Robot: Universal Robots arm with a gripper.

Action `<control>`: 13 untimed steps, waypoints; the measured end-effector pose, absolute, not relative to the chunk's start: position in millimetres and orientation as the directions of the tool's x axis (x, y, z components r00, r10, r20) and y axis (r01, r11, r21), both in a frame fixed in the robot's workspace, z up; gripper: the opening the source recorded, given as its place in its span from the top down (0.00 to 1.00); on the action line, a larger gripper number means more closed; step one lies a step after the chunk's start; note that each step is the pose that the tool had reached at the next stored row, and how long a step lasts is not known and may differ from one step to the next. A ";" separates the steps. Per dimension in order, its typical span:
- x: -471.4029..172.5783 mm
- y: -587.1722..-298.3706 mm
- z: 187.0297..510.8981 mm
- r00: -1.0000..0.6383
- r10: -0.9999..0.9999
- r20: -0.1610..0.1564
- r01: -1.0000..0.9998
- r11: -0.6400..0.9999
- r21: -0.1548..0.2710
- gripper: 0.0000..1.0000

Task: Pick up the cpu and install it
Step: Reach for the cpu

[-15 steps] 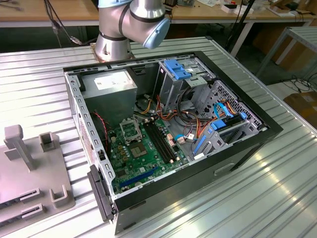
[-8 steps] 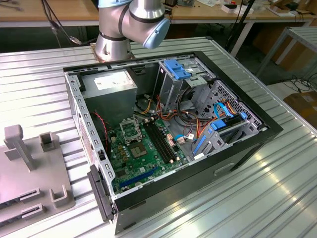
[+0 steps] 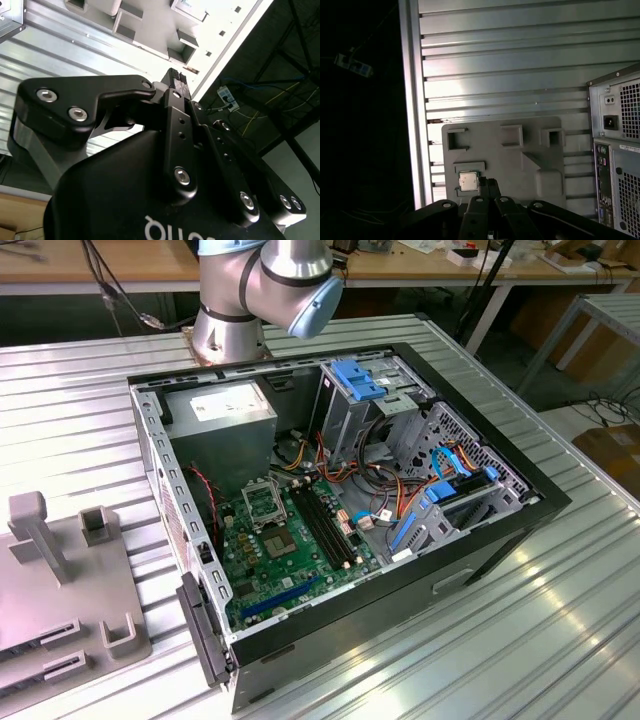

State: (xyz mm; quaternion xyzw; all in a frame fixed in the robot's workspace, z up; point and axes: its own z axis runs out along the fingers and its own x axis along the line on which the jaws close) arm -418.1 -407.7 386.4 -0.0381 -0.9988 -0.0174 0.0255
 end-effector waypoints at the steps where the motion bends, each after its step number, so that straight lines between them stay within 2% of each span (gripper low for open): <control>1: -418.1 -407.7 386.4 -0.996 0.075 0.052 0.077 0.996 0.033 0.90; 13: -432.6 -419.9 385.7 -0.996 0.075 0.052 0.077 0.996 0.033 0.90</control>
